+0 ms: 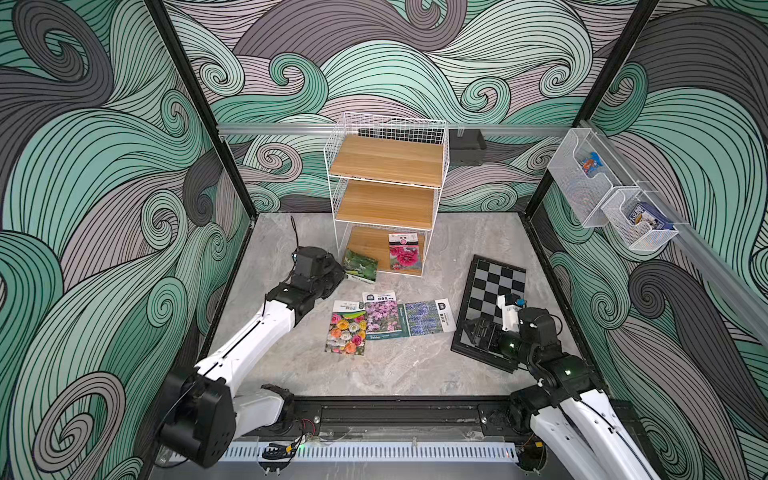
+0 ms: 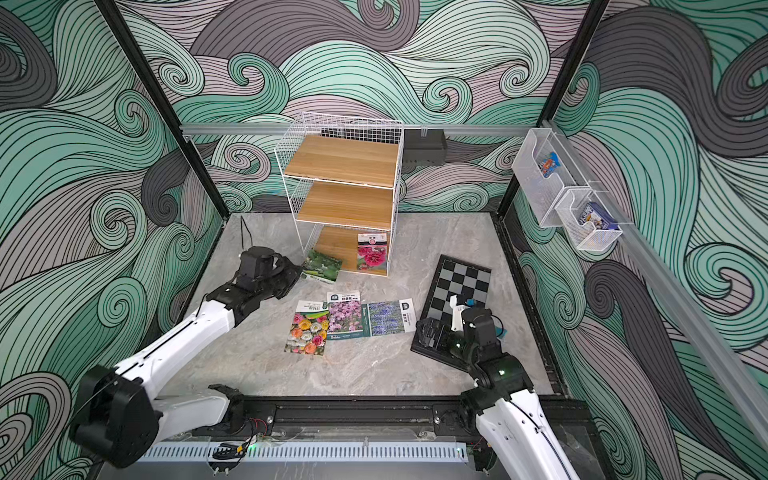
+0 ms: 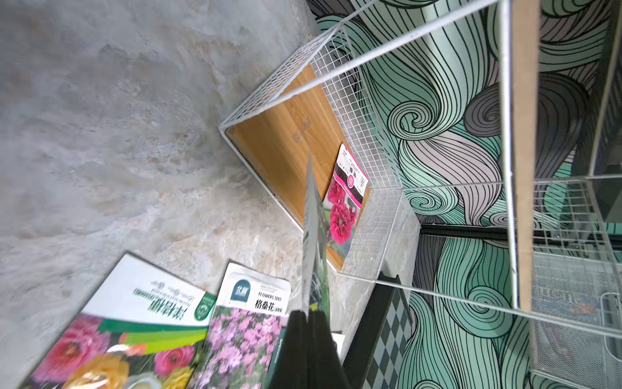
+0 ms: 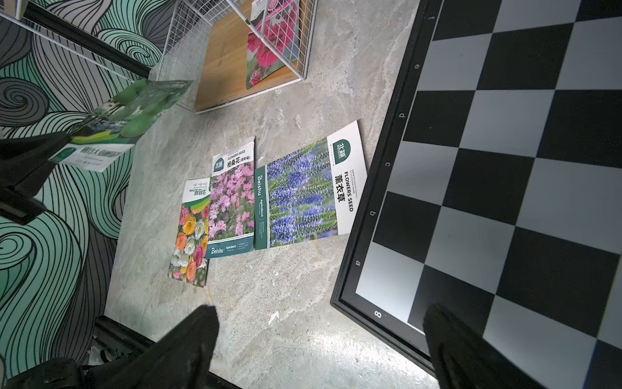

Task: Take the seed bag off the shelf
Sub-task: Place the seed packet at the center of the board.

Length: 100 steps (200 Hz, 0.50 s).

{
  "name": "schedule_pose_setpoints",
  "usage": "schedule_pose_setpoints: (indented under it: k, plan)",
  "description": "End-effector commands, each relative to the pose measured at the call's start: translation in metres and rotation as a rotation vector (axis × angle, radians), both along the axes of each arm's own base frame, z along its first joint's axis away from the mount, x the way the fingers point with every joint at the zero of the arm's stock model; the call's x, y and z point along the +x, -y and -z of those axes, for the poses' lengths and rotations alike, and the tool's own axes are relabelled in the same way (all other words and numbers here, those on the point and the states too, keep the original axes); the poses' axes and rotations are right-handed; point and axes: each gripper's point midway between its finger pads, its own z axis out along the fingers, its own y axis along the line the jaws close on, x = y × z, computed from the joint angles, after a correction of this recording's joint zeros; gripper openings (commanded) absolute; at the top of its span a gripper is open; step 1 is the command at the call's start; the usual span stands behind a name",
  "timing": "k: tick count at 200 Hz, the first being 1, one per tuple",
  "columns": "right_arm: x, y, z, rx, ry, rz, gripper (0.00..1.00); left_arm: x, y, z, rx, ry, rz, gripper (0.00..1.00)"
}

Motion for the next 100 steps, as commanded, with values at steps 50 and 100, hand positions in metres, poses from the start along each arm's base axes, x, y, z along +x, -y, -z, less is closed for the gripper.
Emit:
schedule_pose_setpoints:
  k: [50,100]
  plan:
    - [0.000,-0.004,-0.007,0.004,-0.004,-0.023,0.99,-0.102,-0.074,0.048,0.088,-0.190,-0.113,0.00]
    - [0.000,-0.005,-0.013,0.005,-0.003,-0.032,0.99,-0.129,-0.098,0.067,0.100,-0.239,-0.131,0.00]
